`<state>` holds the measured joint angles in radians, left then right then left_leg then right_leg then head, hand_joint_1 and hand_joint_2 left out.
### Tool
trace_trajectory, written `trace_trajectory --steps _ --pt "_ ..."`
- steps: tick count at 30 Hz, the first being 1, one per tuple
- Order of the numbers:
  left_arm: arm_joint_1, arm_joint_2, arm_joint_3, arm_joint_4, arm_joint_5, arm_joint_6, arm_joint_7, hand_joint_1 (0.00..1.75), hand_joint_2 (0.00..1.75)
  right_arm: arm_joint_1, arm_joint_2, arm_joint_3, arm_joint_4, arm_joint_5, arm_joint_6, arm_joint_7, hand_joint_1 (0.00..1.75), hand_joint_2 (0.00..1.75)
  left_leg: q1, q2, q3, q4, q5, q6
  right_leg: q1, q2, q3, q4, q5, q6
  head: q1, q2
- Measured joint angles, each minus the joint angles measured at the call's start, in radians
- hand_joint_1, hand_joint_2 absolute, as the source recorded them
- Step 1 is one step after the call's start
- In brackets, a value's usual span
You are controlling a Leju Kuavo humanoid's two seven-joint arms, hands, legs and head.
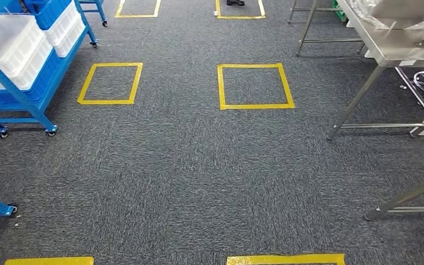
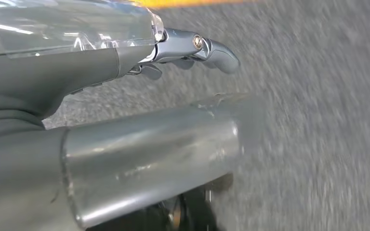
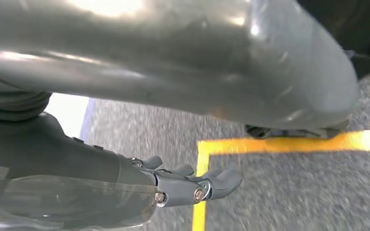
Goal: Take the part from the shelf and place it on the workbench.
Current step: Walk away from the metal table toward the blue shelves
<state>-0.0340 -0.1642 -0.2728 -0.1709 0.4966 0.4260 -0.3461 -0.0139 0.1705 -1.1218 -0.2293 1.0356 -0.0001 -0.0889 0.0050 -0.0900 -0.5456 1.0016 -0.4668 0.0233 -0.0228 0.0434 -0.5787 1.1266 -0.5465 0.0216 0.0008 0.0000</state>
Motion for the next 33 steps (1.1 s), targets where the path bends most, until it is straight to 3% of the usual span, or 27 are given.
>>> trace_trajectory --steps 1,3,5,7,9,11,12,13,14,16,18,20,21,23,25,26,27,28,30,32,33 --pt "-0.001 0.004 0.000 0.000 0.000 0.001 0.003 0.00 0.00 0.002 -0.001 0.000 0.000 0.001 -0.001 -0.001 0.00 0.00 -0.001 -0.014 -0.004 0.006 -0.002 -0.006 -0.004 0.028 0.021 -0.054 0.023 -0.001 0.000 0.000" --pt "-0.003 0.006 0.000 0.000 -0.005 0.012 0.013 0.00 0.00 0.003 -0.003 -0.001 0.000 0.002 -0.005 -0.006 0.00 0.00 0.000 -0.039 -0.016 0.013 -0.002 -0.020 -0.004 0.058 0.035 -0.096 0.031 -0.006 -0.001 0.000" --pt "-0.002 -0.005 -0.001 0.001 -0.017 0.034 0.030 0.00 0.00 0.001 -0.002 -0.001 0.000 0.001 -0.015 -0.018 0.00 0.00 0.003 -0.055 -0.024 0.013 0.001 -0.033 -0.002 0.031 0.037 -0.101 0.034 -0.018 -0.001 0.000" --pt "-0.002 -0.024 -0.006 0.002 -0.032 0.063 0.044 0.00 0.00 0.000 -0.002 -0.002 0.000 0.000 -0.029 -0.036 0.00 0.00 0.002 -0.006 -0.043 0.050 -0.023 -0.041 -0.002 0.000 0.042 -0.111 0.038 -0.034 -0.006 0.000" --pt "-0.003 -0.031 -0.009 0.003 -0.025 0.063 0.018 0.00 0.00 0.003 -0.002 -0.004 0.000 0.003 -0.038 -0.063 0.00 0.00 0.001 0.061 -0.094 0.161 -0.086 -0.045 0.002 -0.035 0.044 -0.115 0.038 -0.045 -0.013 0.000" --pt "-0.003 -0.018 -0.005 0.003 -0.002 0.024 -0.014 0.00 0.00 0.003 -0.010 -0.005 0.000 0.012 -0.038 -0.099 0.00 0.00 0.005 0.079 -0.149 0.278 -0.133 -0.050 0.009 -0.071 0.044 -0.114 0.035 -0.049 -0.014 0.000" --pt "-0.003 -0.008 -0.002 0.003 0.006 0.007 -0.017 0.00 0.00 0.001 -0.015 -0.005 0.000 0.017 -0.037 -0.118 0.00 0.00 0.007 0.082 -0.155 0.295 -0.132 -0.051 0.011 -0.088 0.044 -0.114 0.034 -0.050 -0.014 0.000" --pt "-0.004 0.001 0.000 0.003 0.011 -0.003 -0.016 0.00 0.00 -0.001 -0.020 -0.005 0.000 0.021 -0.037 -0.135 0.00 0.00 0.008 0.086 -0.140 0.271 -0.113 -0.051 0.012 -0.102 0.046 -0.114 0.032 -0.049 -0.014 0.000" --pt "-0.003 0.009 0.000 0.003 0.012 -0.006 -0.015 0.00 0.00 -0.004 -0.025 -0.005 0.000 0.023 -0.039 -0.148 0.00 0.00 0.008 0.095 -0.107 0.213 -0.081 -0.050 0.012 -0.115 0.049 -0.113 0.030 -0.048 -0.015 0.000" --pt "-0.004 0.018 0.000 0.003 0.005 0.001 -0.012 0.00 0.00 -0.008 -0.032 -0.005 -0.001 0.023 -0.047 -0.172 0.00 0.00 0.002 0.143 -0.032 0.076 -0.030 -0.041 0.015 -0.136 0.055 -0.112 0.025 -0.040 -0.015 0.000" --pt "-0.005 0.014 -0.002 0.003 -0.013 0.019 -0.004 0.00 0.00 -0.011 -0.039 -0.006 -0.003 0.017 -0.061 -0.197 0.00 0.00 -0.006 0.168 -0.004 0.017 -0.017 -0.030 0.017 -0.155 0.061 -0.111 0.020 -0.029 -0.015 0.000" --pt "-0.004 0.004 -0.006 0.003 -0.027 0.031 -0.006 0.00 0.00 -0.019 -0.042 -0.009 -0.004 0.010 -0.071 -0.212 0.00 0.00 -0.009 0.144 -0.005 0.012 -0.013 -0.019 0.016 -0.171 0.066 -0.112 0.017 -0.019 -0.014 0.000" --pt "-0.003 -0.002 -0.008 0.003 -0.031 0.034 -0.027 0.00 0.00 -0.023 -0.044 -0.011 -0.005 0.004 -0.074 -0.215 0.00 0.00 -0.008 0.133 -0.004 0.008 -0.009 -0.013 0.014 -0.161 0.067 -0.108 0.011 -0.013 -0.013 0.000" --pt "-0.006 -0.015 -0.010 0.003 -0.036 0.040 -0.101 0.00 0.00 -0.026 -0.049 -0.017 -0.006 -0.006 -0.075 -0.222 0.00 0.00 -0.003 0.112 -0.001 0.000 -0.001 -0.001 0.010 -0.106 0.044 -0.052 -0.030 -0.004 -0.009 0.000" --pt "-0.014 -0.022 -0.010 0.003 -0.037 0.041 -0.141 0.00 0.00 -0.025 -0.053 -0.024 -0.007 -0.009 -0.073 -0.239 0.00 0.00 -0.003 0.087 -0.005 -0.001 0.003 0.006 0.008 -0.058 -0.017 0.075 -0.095 -0.001 -0.004 0.000" --pt "-0.017 -0.022 -0.009 0.003 -0.034 0.037 -0.135 0.00 0.00 -0.024 -0.057 -0.026 -0.007 -0.007 -0.072 -0.251 0.00 0.00 -0.003 0.073 -0.006 0.000 0.004 0.007 0.007 -0.050 -0.051 0.139 -0.118 -0.001 -0.003 0.000" --pt "-0.018 -0.018 -0.009 0.003 -0.030 0.028 -0.121 0.00 0.00 -0.024 -0.061 -0.027 -0.007 -0.005 -0.070 -0.263 0.00 0.00 -0.004 0.058 -0.006 0.001 0.004 0.008 0.007 -0.047 -0.074 0.178 -0.124 0.000 -0.003 0.000" --pt "-0.017 -0.010 -0.009 0.003 -0.026 0.015 -0.103 0.00 0.00 -0.025 -0.067 -0.027 -0.007 -0.003 -0.067 -0.276 0.00 0.00 -0.004 0.044 -0.006 0.002 0.003 0.007 0.007 -0.045 -0.082 0.182 -0.108 -0.001 -0.003 0.000" --pt "-0.014 0.013 -0.008 0.003 -0.019 -0.012 -0.074 0.00 0.00 -0.027 -0.077 -0.028 -0.007 -0.001 -0.061 -0.301 0.00 0.00 -0.002 0.015 -0.004 0.007 0.000 0.002 0.005 -0.030 -0.048 0.087 -0.031 -0.003 -0.003 0.000" --pt "-0.011 0.035 -0.007 0.003 -0.012 -0.029 -0.059 0.00 0.00 -0.029 -0.084 -0.029 -0.007 -0.001 -0.056 -0.322 0.00 0.00 -0.001 -0.010 -0.010 0.018 -0.005 -0.008 0.001 0.017 -0.001 -0.032 0.028 -0.007 -0.003 0.000" --pt "-0.010 0.046 -0.005 0.003 -0.008 -0.034 -0.058 0.00 0.00 -0.031 -0.086 -0.030 -0.007 -0.001 -0.055 -0.328 0.00 0.00 -0.001 -0.021 -0.015 0.024 -0.006 -0.015 0.000 0.034 0.011 -0.064 0.038 -0.010 -0.004 0.000"
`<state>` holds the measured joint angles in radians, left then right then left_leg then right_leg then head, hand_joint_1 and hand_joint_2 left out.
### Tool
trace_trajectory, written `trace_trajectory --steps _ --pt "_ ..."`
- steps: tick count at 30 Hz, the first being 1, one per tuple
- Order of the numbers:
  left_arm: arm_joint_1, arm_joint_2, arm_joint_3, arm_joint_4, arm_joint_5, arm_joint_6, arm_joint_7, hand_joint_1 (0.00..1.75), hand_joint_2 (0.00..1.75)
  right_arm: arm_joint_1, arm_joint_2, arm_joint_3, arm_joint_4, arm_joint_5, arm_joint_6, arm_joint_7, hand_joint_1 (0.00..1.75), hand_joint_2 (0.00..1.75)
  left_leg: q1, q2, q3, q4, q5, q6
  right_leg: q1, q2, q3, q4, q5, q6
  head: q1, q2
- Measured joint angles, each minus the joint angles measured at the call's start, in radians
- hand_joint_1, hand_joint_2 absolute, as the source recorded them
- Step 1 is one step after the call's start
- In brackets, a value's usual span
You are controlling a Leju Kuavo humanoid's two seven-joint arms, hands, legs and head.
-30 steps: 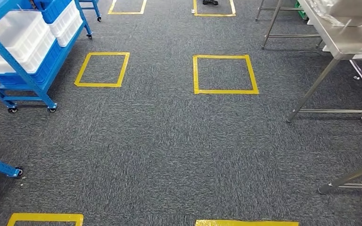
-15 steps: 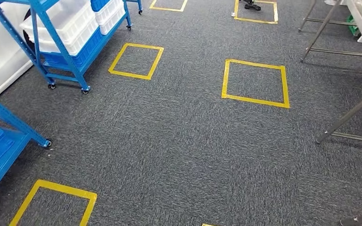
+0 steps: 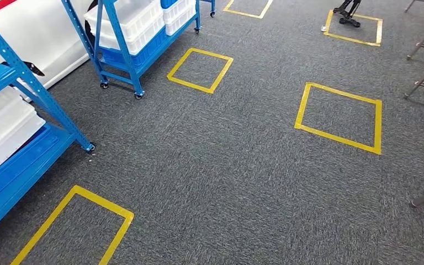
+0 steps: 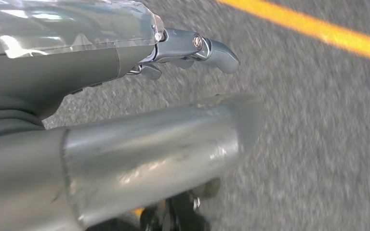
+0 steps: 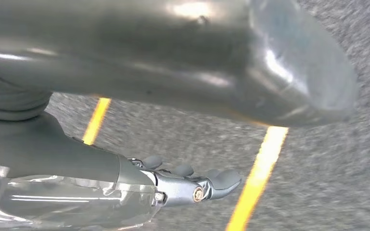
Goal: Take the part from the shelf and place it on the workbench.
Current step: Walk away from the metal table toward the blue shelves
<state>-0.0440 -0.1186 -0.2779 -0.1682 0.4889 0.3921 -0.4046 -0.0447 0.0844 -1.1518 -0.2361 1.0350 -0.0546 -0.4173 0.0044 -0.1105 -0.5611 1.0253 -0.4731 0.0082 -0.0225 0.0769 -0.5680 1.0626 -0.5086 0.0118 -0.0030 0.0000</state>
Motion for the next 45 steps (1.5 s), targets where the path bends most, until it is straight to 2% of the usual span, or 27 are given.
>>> trace_trajectory --steps 1,3,5,7,9,10,12,15,16,18,20,22,23,24,25,27,29,31,33,34,36,38,40,41,42,43,45 --pt "0.000 0.010 0.002 0.000 0.004 -0.003 -0.004 0.00 0.00 -0.003 -0.001 -0.001 0.000 0.000 0.001 -0.002 0.00 0.00 0.001 -0.011 -0.006 0.002 0.000 -0.007 0.001 0.005 0.003 -0.010 -0.002 -0.004 -0.001 0.000" --pt "0.002 0.026 0.006 0.000 0.009 -0.006 -0.012 0.00 0.00 -0.009 -0.002 -0.002 0.000 0.000 0.000 0.001 0.00 0.00 0.004 -0.024 -0.013 0.003 0.002 -0.021 0.003 -0.021 0.005 -0.017 0.001 -0.018 -0.003 0.000" --pt "0.003 0.033 0.008 0.000 0.016 -0.007 -0.014 0.00 0.00 -0.012 -0.002 -0.003 0.000 0.002 -0.001 0.009 0.00 0.00 0.001 0.023 -0.029 0.038 -0.023 -0.031 0.003 -0.048 0.009 -0.024 0.003 -0.032 -0.008 0.000" --pt "0.002 0.035 0.010 0.000 0.021 -0.009 -0.012 0.00 0.00 -0.009 -0.002 -0.005 0.000 0.003 -0.004 0.017 0.00 0.00 0.000 0.084 -0.079 0.148 -0.086 -0.037 0.008 -0.078 0.010 -0.026 0.002 -0.042 -0.014 0.000" --pt "0.001 0.035 0.012 0.000 0.020 -0.010 -0.005 0.00 0.00 -0.006 -0.002 -0.008 0.000 0.004 -0.008 0.030 0.00 0.00 0.002 0.101 -0.133 0.264 -0.133 -0.039 0.014 -0.110 0.010 -0.026 0.000 -0.046 -0.016 0.000" --pt "0.002 0.036 0.012 0.000 0.017 -0.009 0.004 0.00 0.00 -0.006 -0.002 -0.010 0.000 0.004 -0.010 0.038 0.00 0.00 0.003 0.103 -0.139 0.281 -0.132 -0.038 0.016 -0.125 0.010 -0.026 -0.002 -0.048 -0.016 0.000" --pt "0.004 0.036 0.012 0.000 0.008 -0.008 0.028 0.00 0.00 -0.006 -0.001 -0.014 0.000 0.007 -0.015 0.054 0.00 0.00 0.000 0.117 -0.094 0.201 -0.079 -0.031 0.020 -0.151 0.014 -0.026 -0.005 -0.048 -0.016 0.000" --pt "0.003 0.039 0.009 0.000 -0.009 -0.010 0.061 0.00 0.00 -0.004 0.002 -0.017 0.001 0.012 -0.022 0.079 0.00 0.00 -0.018 0.186 -0.003 0.022 -0.015 -0.008 0.026 -0.187 0.024 -0.025 -0.012 -0.040 -0.016 0.000" --pt "0.003 0.039 0.006 0.000 -0.014 -0.011 0.067 0.00 0.00 -0.004 0.004 -0.018 0.001 0.012 -0.024 0.085 0.00 0.00 -0.023 0.194 0.004 0.003 -0.014 -0.003 0.027 -0.199 0.026 -0.025 -0.014 -0.036 -0.016 0.000" --pt "0.005 0.039 0.003 0.000 -0.019 -0.011 0.075 0.00 0.00 -0.008 0.005 -0.020 0.001 0.012 -0.027 0.092 0.00 0.00 -0.022 0.169 0.006 -0.007 -0.008 0.006 0.027 -0.219 0.033 -0.028 -0.018 -0.026 -0.016 0.000" --pt "0.008 0.038 0.002 0.000 -0.019 -0.011 0.078 0.00 0.00 -0.011 0.007 -0.022 0.001 0.012 -0.028 0.095 0.00 0.00 -0.014 0.145 0.017 -0.024 0.005 0.017 0.025 -0.184 0.032 -0.005 -0.038 -0.016 -0.013 0.000" --pt "0.006 0.036 0.002 0.000 -0.019 -0.012 0.079 0.00 0.00 -0.008 0.008 -0.023 0.001 0.012 -0.028 0.096 0.00 0.00 -0.010 0.122 0.021 -0.033 0.013 0.025 0.019 -0.113 -0.010 0.092 -0.095 -0.007 -0.008 0.000" --pt "0.005 0.036 0.002 0.000 -0.019 -0.012 0.080 0.00 0.00 -0.006 0.009 -0.024 0.001 0.012 -0.028 0.097 0.00 0.00 -0.009 0.108 0.019 -0.033 0.014 0.027 0.016 -0.091 -0.043 0.158 -0.125 -0.005 -0.007 0.000" --pt "0.005 0.036 0.002 0.000 -0.019 -0.012 0.080 0.00 0.00 -0.004 0.009 -0.024 0.001 0.012 -0.029 0.098 0.00 0.00 -0.009 0.092 0.017 -0.032 0.015 0.027 0.013 -0.082 -0.072 0.212 -0.143 -0.002 -0.006 0.000" --pt "0.005 0.035 0.002 0.000 -0.019 -0.012 0.080 0.00 0.00 -0.002 0.009 -0.024 0.001 0.012 -0.029 0.099 0.00 0.00 -0.008 0.076 0.017 -0.031 0.015 0.027 0.010 -0.079 -0.087 0.236 -0.140 0.001 -0.006 0.000" --pt "0.008 0.035 0.002 0.000 -0.019 -0.012 0.080 0.00 0.00 -0.001 0.009 -0.024 0.001 0.012 -0.029 0.099 0.00 0.00 -0.005 0.045 0.019 -0.025 0.012 0.023 0.005 -0.072 -0.063 0.170 -0.077 0.005 -0.006 0.000" --pt "0.008 0.034 0.001 0.000 -0.019 -0.012 0.080 0.00 0.00 0.000 0.009 -0.024 0.001 0.012 -0.029 0.099 0.00 0.00 -0.002 0.017 0.015 -0.013 0.006 0.012 -0.002 -0.027 -0.009 0.041 -0.013 0.008 -0.005 0.000" --pt "0.006 0.034 0.001 0.000 -0.019 -0.012 0.080 0.00 0.00 0.000 0.009 -0.025 0.001 0.012 -0.029 0.100 0.00 0.00 -0.001 -0.007 0.004 -0.003 0.003 -0.003 -0.002 0.007 0.013 -0.016 0.000 0.005 -0.003 0.000" --pt "0.009 0.034 0.001 0.000 -0.019 -0.012 0.080 0.00 0.00 -0.003 0.009 -0.025 0.001 0.011 -0.029 0.100 0.00 0.00 0.002 -0.029 -0.005 -0.005 0.006 -0.018 0.000 -0.008 0.014 -0.019 0.000 -0.005 -0.004 0.000" --pt "0.011 0.033 0.001 0.000 -0.019 -0.012 0.080 0.00 0.00 -0.004 0.010 -0.025 0.001 0.011 -0.029 0.100 0.00 0.00 0.002 -0.024 -0.008 -0.001 0.004 -0.023 -0.001 -0.021 0.016 -0.024 0.002 -0.012 -0.004 0.000" --pt "0.011 0.033 0.001 0.000 -0.019 -0.012 0.080 0.00 0.00 -0.003 0.011 -0.025 0.001 0.011 -0.029 0.099 0.00 0.00 0.001 0.027 -0.034 0.053 -0.030 -0.030 -0.003 -0.049 0.021 -0.034 0.005 -0.028 -0.011 0.000" --pt "0.008 0.032 0.001 0.000 -0.019 -0.012 0.081 0.00 0.00 0.001 0.011 -0.025 0.001 0.011 -0.029 0.100 0.00 0.00 0.002 0.084 -0.096 0.181 -0.095 -0.037 0.001 -0.081 0.023 -0.037 0.003 -0.036 -0.019 0.000" --pt "0.007 0.032 0.001 0.000 -0.019 -0.012 0.081 0.00 0.00 0.003 0.011 -0.025 0.001 0.011 -0.029 0.100 0.00 0.00 0.005 0.101 -0.145 0.277 -0.124 -0.042 0.005 -0.114 0.026 -0.037 -0.001 -0.038 -0.019 0.000" --pt "0.008 0.032 0.001 0.000 -0.019 -0.012 0.081 0.00 0.00 0.003 0.011 -0.025 0.001 0.011 -0.029 0.100 0.00 0.00 0.007 0.104 -0.142 0.272 -0.109 -0.043 0.005 -0.128 0.028 -0.037 -0.003 -0.037 -0.019 0.000" --pt "0.009 0.032 0.001 0.000 -0.019 -0.011 0.080 0.00 0.00 0.002 0.011 -0.025 0.001 0.011 -0.029 0.100 0.00 0.00 0.008 0.111 -0.120 0.227 -0.078 -0.043 0.005 -0.141 0.033 -0.036 -0.006 -0.035 -0.019 0.000" --pt "0.011 0.032 0.001 0.000 -0.019 -0.010 0.076 0.00 0.00 0.002 0.012 -0.025 0.001 0.011 -0.030 0.100 0.00 0.00 0.007 0.129 -0.083 0.155 -0.039 -0.040 0.006 -0.154 0.038 -0.036 -0.010 -0.032 -0.020 0.000" --pt "0.009 0.033 0.001 0.000 -0.015 -0.014 0.044 0.00 0.00 0.002 0.012 -0.025 0.001 0.016 -0.028 0.105 0.00 0.00 0.000 0.171 -0.023 0.035 0.006 -0.030 0.010 -0.176 0.047 -0.036 -0.018 -0.023 -0.020 0.000"
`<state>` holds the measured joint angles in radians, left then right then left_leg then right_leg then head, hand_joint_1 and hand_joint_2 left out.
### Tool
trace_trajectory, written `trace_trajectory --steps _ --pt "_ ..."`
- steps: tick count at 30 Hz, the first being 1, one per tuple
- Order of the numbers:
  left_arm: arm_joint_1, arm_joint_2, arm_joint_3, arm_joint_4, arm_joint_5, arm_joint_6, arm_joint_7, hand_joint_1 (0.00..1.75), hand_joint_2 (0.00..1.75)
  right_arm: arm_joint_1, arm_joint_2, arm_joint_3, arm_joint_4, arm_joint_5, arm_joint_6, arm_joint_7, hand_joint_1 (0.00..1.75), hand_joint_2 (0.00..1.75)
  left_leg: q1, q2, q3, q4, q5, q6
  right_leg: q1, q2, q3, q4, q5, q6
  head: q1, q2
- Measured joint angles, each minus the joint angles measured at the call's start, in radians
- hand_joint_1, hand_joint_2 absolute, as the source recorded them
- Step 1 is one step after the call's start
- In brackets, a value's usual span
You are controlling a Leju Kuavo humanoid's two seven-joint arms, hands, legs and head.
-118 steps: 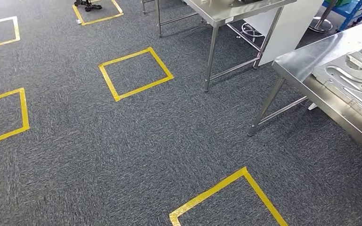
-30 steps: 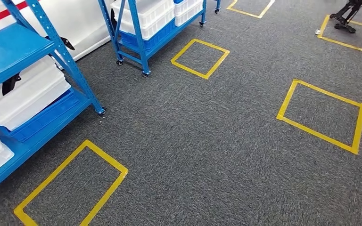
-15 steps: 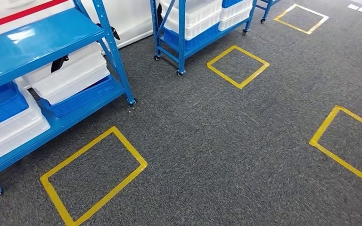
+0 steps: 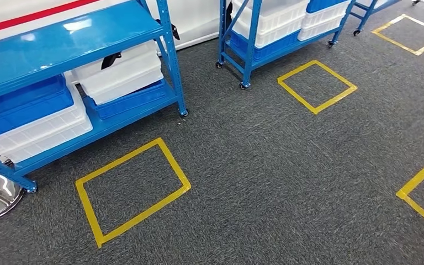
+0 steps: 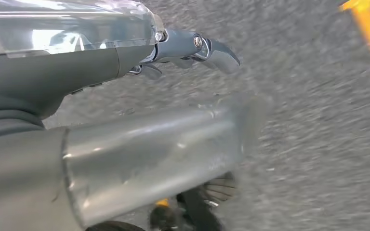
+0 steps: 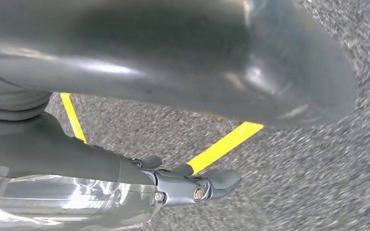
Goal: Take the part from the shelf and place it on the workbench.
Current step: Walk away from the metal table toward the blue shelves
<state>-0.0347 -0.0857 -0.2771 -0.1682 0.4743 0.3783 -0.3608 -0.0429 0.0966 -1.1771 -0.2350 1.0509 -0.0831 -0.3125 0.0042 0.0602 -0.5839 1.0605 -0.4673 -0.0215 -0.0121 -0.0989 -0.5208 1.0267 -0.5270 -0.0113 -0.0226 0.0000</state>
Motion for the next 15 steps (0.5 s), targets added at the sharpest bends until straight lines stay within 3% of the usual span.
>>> trace_trajectory --steps 1,2,4,6,8,10,11,12,13,15 --pt "-0.001 0.002 0.000 0.000 0.003 -0.007 -0.022 0.00 0.00 -0.001 0.000 0.000 0.000 0.005 0.002 0.004 0.00 0.00 -0.004 0.012 0.012 -0.027 0.006 0.006 0.003 -0.010 0.003 0.000 -0.003 0.005 0.001 0.000" --pt "-0.001 0.005 0.000 0.000 0.005 -0.015 -0.039 0.00 0.00 -0.004 -0.001 0.000 0.000 0.009 0.003 0.008 0.00 0.00 -0.008 0.008 0.011 -0.032 0.004 0.011 0.005 -0.020 0.006 -0.002 -0.005 0.009 0.002 0.000" --pt "0.000 0.013 0.001 0.000 0.009 -0.025 -0.040 0.00 0.00 -0.012 -0.002 0.000 0.000 0.021 0.006 0.012 0.00 0.00 -0.006 -0.017 0.011 -0.041 0.009 0.022 0.003 -0.028 0.015 -0.004 -0.009 0.020 0.004 0.000" --pt "-0.003 0.021 0.002 0.000 0.017 -0.026 -0.015 0.00 0.00 -0.015 -0.003 0.000 0.000 0.033 0.009 0.006 0.00 0.00 0.000 -0.038 0.019 -0.054 0.016 0.036 -0.001 0.021 0.003 0.034 -0.038 0.029 0.008 0.000" --pt "-0.007 0.029 0.003 0.000 0.023 -0.025 0.002 0.00 0.00 -0.011 -0.004 0.001 0.000 0.039 0.014 -0.016 0.00 0.00 0.002 -0.060 0.021 -0.058 0.020 0.045 -0.003 0.080 -0.055 0.151 -0.100 0.033 0.013 0.000" --pt "-0.007 0.035 0.004 0.000 0.029 -0.019 0.004 0.00 0.00 -0.007 -0.008 0.001 0.000 0.036 0.021 -0.050 0.00 0.00 0.001 -0.089 0.021 -0.057 0.021 0.047 -0.003 0.095 -0.120 0.265 -0.134 0.033 0.015 0.000" --pt "-0.007 0.037 0.005 0.000 0.032 -0.016 0.002 0.00 0.00 -0.006 -0.010 0.001 0.000 0.034 0.024 -0.066 0.00 0.00 0.001 -0.105 0.022 -0.056 0.021 0.046 -0.003 0.097 -0.132 0.276 -0.120 0.033 0.015 0.000" --pt "-0.007 0.038 0.005 0.000 0.036 -0.013 -0.002 0.00 0.00 -0.007 -0.012 0.001 0.000 0.031 0.027 -0.081 0.00 0.00 0.001 -0.121 0.023 -0.055 0.020 0.046 -0.004 0.099 -0.127 0.249 -0.088 0.032 0.015 0.000" --pt "-0.007 0.039 0.006 0.000 0.039 -0.011 -0.007 0.00 0.00 -0.007 -0.014 0.001 0.000 0.029 0.031 -0.092 0.00 0.00 0.002 -0.137 0.025 -0.053 0.019 0.044 -0.005 0.108 -0.106 0.189 -0.044 0.031 0.016 0.000" --pt "-0.008 0.036 0.008 0.000 0.042 -0.006 -0.012 0.00 0.00 -0.009 -0.017 0.001 0.000 0.028 0.035 -0.104 0.00 0.00 0.002 -0.166 0.022 -0.045 0.015 0.037 -0.008 0.154 -0.060 0.064 0.019 0.027 0.018 0.000"
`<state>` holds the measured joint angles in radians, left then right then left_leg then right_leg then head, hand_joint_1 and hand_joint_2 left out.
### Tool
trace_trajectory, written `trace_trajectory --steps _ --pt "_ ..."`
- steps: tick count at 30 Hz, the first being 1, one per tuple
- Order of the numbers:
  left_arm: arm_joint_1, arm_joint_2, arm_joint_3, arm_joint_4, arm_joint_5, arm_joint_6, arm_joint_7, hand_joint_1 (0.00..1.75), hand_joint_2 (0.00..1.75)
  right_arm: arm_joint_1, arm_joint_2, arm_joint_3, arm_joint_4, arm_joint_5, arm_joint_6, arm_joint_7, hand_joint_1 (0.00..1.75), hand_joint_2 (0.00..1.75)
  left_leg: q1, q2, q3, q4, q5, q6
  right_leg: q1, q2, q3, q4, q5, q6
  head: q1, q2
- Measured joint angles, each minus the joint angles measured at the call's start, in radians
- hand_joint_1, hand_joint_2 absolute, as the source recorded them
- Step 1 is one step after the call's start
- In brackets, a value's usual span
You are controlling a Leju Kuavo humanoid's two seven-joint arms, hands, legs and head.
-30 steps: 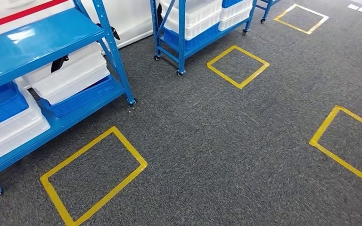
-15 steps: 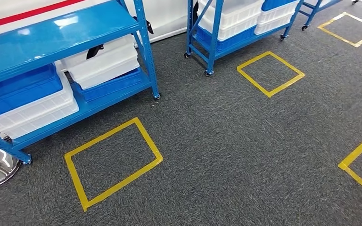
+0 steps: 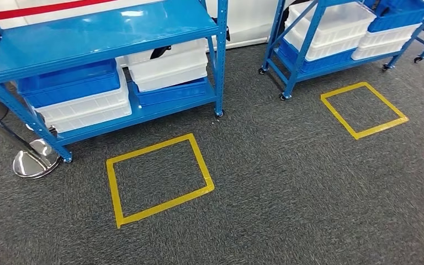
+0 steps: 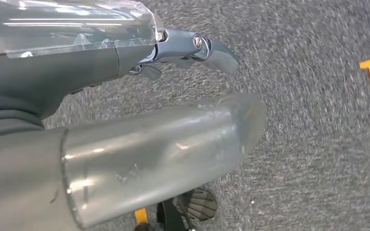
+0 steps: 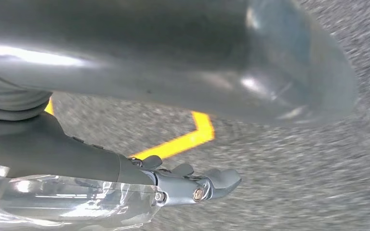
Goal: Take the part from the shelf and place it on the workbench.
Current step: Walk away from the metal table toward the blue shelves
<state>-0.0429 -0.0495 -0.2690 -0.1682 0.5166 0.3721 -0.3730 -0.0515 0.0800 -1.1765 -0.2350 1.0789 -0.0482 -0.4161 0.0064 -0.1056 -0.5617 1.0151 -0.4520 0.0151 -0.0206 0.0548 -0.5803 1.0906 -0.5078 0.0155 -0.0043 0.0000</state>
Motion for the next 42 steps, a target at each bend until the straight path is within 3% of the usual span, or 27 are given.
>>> trace_trajectory --steps 2,4,6,8,10,11,12,13,15,17,19,20,22,24,25,26,27,28,30,32,34,35,37,39,41,42 --pt "-0.001 -0.002 0.002 0.000 0.003 0.001 0.002 0.00 0.00 -0.002 -0.001 0.000 0.000 0.002 0.002 0.005 0.00 0.00 0.001 -0.024 -0.007 0.005 -0.002 -0.011 0.001 0.024 0.019 -0.051 0.013 -0.004 0.002 0.000" --pt "0.002 -0.002 0.002 0.000 -0.002 -0.002 0.011 0.00 0.00 -0.005 -0.001 0.000 0.000 0.006 0.002 0.019 0.00 0.00 0.003 -0.038 -0.013 0.005 -0.001 -0.023 0.002 0.000 0.022 -0.056 0.014 -0.012 0.002 0.000" --pt "0.004 0.000 0.000 0.000 -0.018 -0.007 0.030 0.00 0.00 -0.005 0.000 0.000 0.000 0.011 0.001 0.036 0.00 0.00 0.001 0.008 -0.028 0.037 -0.023 -0.034 -0.001 -0.026 0.028 -0.065 0.017 -0.025 -0.003 0.000" --pt "0.000 0.004 -0.005 0.000 -0.036 -0.016 0.058 0.00 0.00 0.001 0.000 0.000 0.000 0.024 -0.002 0.062 0.00 0.00 0.000 0.074 -0.079 0.147 -0.085 -0.043 -0.001 -0.057 0.032 -0.069 0.016 -0.035 -0.010 0.000" --pt "-0.004 0.008 -0.011 0.000 -0.046 -0.024 0.087 0.00 0.00 0.006 0.000 0.000 0.000 0.039 -0.008 0.096 0.00 0.00 0.005 0.094 -0.139 0.269 -0.135 -0.052 0.000 -0.088 0.033 -0.069 0.012 -0.038 -0.012 0.000" --pt "-0.004 0.010 -0.013 0.000 -0.046 -0.025 0.099 0.00 0.00 0.007 0.000 0.001 0.000 0.044 -0.009 0.110 0.00 0.00 0.008 0.097 -0.149 0.290 -0.134 -0.055 0.000 -0.103 0.035 -0.068 0.010 -0.037 -0.012 0.000" --pt "-0.003 0.011 -0.015 0.000 -0.043 -0.024 0.108 0.00 0.00 0.008 0.000 0.001 0.000 0.048 -0.009 0.121 0.00 0.00 0.010 0.102 -0.138 0.271 -0.113 -0.057 0.000 -0.116 0.037 -0.068 0.007 -0.035 -0.012 0.000" --pt "-0.002 0.013 -0.015 0.000 -0.040 -0.022 0.114 0.00 0.00 0.008 0.000 0.001 0.000 0.050 -0.009 0.128 0.00 0.00 0.011 0.112 -0.109 0.216 -0.079 -0.057 -0.001 -0.129 0.042 -0.068 0.004 -0.032 -0.013 0.000" --pt "-0.003 0.016 -0.015 0.000 -0.035 -0.018 0.121 0.00 0.00 0.009 0.000 0.002 0.000 0.053 -0.008 0.133 0.00 0.00 0.008 0.157 -0.039 0.078 -0.021 -0.051 0.001 -0.153 0.052 -0.067 -0.005 -0.022 -0.014 0.000" --pt "-0.007 0.018 -0.015 0.000 -0.030 -0.013 0.128 0.00 0.00 0.009 0.000 0.002 0.000 0.054 -0.007 0.133 0.00 0.00 0.000 0.181 -0.010 0.014 -0.005 -0.036 0.007 -0.174 0.060 -0.067 -0.011 -0.011 -0.012 0.000" --pt "-0.006 0.018 -0.015 0.000 -0.026 -0.011 0.136 0.00 0.00 0.004 0.000 0.002 0.000 0.055 -0.008 0.133 0.00 0.00 -0.002 0.158 -0.012 0.008 -0.004 -0.021 0.008 -0.194 0.069 -0.073 -0.014 0.001 -0.009 0.000" --pt "-0.005 0.018 -0.015 0.000 -0.024 -0.010 0.138 0.00 0.00 0.002 0.000 0.002 0.000 0.056 -0.008 0.134 0.00 0.00 -0.001 0.146 -0.009 0.003 -0.002 -0.014 0.006 -0.186 0.072 -0.070 -0.020 0.007 -0.007 0.000" --pt "-0.005 0.017 -0.015 0.000 -0.021 -0.011 0.140 0.00 0.00 0.003 0.000 0.002 0.001 0.059 -0.007 0.136 0.00 0.00 0.003 0.123 -0.003 -0.007 0.005 -0.001 0.000 -0.131 0.051 -0.015 -0.060 0.016 -0.002 0.000" --pt "-0.009 0.016 -0.015 0.000 -0.020 -0.013 0.142 0.00 0.00 0.009 0.000 0.002 0.001 0.059 -0.005 0.135 0.00 0.00 0.003 0.098 -0.004 -0.009 0.008 0.007 -0.001 -0.074 -0.012 0.108 -0.122 0.016 0.002 0.000" --pt "-0.010 0.016 -0.015 0.000 -0.020 -0.013 0.145 0.00 0.00 0.013 0.000 0.002 0.001 0.059 -0.004 0.134 0.00 0.00 0.001 0.084 -0.005 -0.008 0.008 0.008 -0.001 -0.064 -0.044 0.165 -0.140 0.015 0.002 0.000" --pt "-0.011 0.016 -0.015 0.000 -0.021 -0.013 0.148 0.00 0.00 0.015 0.000 0.002 0.001 0.059 -0.004 0.132 0.00 0.00 0.000 0.067 -0.004 -0.008 0.008 0.009 -0.001 -0.059 -0.065 0.195 -0.138 0.014 0.003 0.000" --pt "-0.010 0.016 -0.015 0.000 -0.022 -0.013 0.151 0.00 0.00 0.016 0.000 0.002 0.001 0.059 -0.003 0.131 0.00 0.00 -0.001 0.051 -0.002 -0.007 0.007 0.009 -0.001 -0.056 -0.068 0.187 -0.116 0.011 0.003 0.000" --pt "-0.009 0.016 -0.015 0.000 -0.023 -0.013 0.154 0.00 0.00 0.017 0.000 0.002 0.001 0.059 -0.002 0.129 0.00 0.00 -0.002 0.035 0.000 -0.006 0.007 0.008 0.000 -0.050 -0.056 0.145 -0.077 0.007 0.003 0.000" --pt "-0.010 0.013 -0.015 0.000 -0.024 -0.013 0.156 0.00 0.00 0.017 -0.001 0.002 0.001 0.059 -0.002 0.129 0.00 0.00 -0.004 0.006 0.002 -0.003 0.004 0.005 0.001 -0.012 -0.007 0.013 -0.001 -0.004 0.002 0.000" --pt "-0.011 0.011 -0.015 0.000 -0.024 -0.013 0.157 0.00 0.00 0.016 -0.003 0.002 0.001 0.059 -0.002 0.127 0.00 0.00 -0.003 -0.019 -0.002 -0.001 0.004 -0.004 0.003 0.016 0.021 -0.059 0.026 -0.010 0.002 0.000" --pt "-0.009 0.011 -0.015 0.000 -0.024 -0.013 0.157 0.00 0.00 0.013 -0.003 0.002 0.001 0.059 -0.002 0.126 0.00 0.00 0.000 -0.040 -0.007 -0.004 0.006 -0.017 0.005 0.002 0.026 -0.067 0.026 -0.014 0.003 0.000" --pt "-0.006 0.011 -0.015 0.000 -0.024 -0.013 0.157 0.00 0.00 0.012 -0.003 0.002 0.001 0.059 -0.002 0.126 0.00 0.00 0.000 -0.033 -0.009 -0.001 0.004 -0.022 0.004 -0.011 0.029 -0.073 0.028 -0.019 0.002 0.000" --pt "-0.005 0.010 -0.015 0.000 -0.024 -0.013 0.158 0.00 0.00 0.011 -0.002 0.002 0.001 0.059 -0.002 0.126 0.00 0.00 -0.003 0.024 -0.030 0.045 -0.027 -0.032 -0.001 -0.038 0.036 -0.084 0.031 -0.030 -0.004 0.000" --pt "-0.009 0.010 -0.015 0.000 -0.024 -0.013 0.158 0.00 0.00 0.015 -0.002 0.002 0.002 0.059 -0.001 0.125 0.00 0.00 0.000 0.085 -0.090 0.168 -0.093 -0.040 0.000 -0.068 0.039 -0.087 0.029 -0.038 -0.010 0.000" --pt "-0.010 0.010 -0.015 0.000 -0.024 -0.013 0.158 0.00 0.00 0.018 -0.002 0.002 0.002 0.059 -0.001 0.125 0.00 0.00 0.006 0.097 -0.145 0.278 -0.129 -0.049 0.001 -0.099 0.040 -0.086 0.026 -0.039 -0.011 0.000" --pt "-0.010 0.010 -0.015 0.000 -0.024 -0.013 0.158 0.00 0.00 0.018 -0.002 0.002 0.002 0.059 -0.001 0.125 0.00 0.00 0.009 0.100 -0.146 0.281 -0.119 -0.052 0.001 -0.114 0.041 -0.086 0.024 -0.037 -0.011 0.000"
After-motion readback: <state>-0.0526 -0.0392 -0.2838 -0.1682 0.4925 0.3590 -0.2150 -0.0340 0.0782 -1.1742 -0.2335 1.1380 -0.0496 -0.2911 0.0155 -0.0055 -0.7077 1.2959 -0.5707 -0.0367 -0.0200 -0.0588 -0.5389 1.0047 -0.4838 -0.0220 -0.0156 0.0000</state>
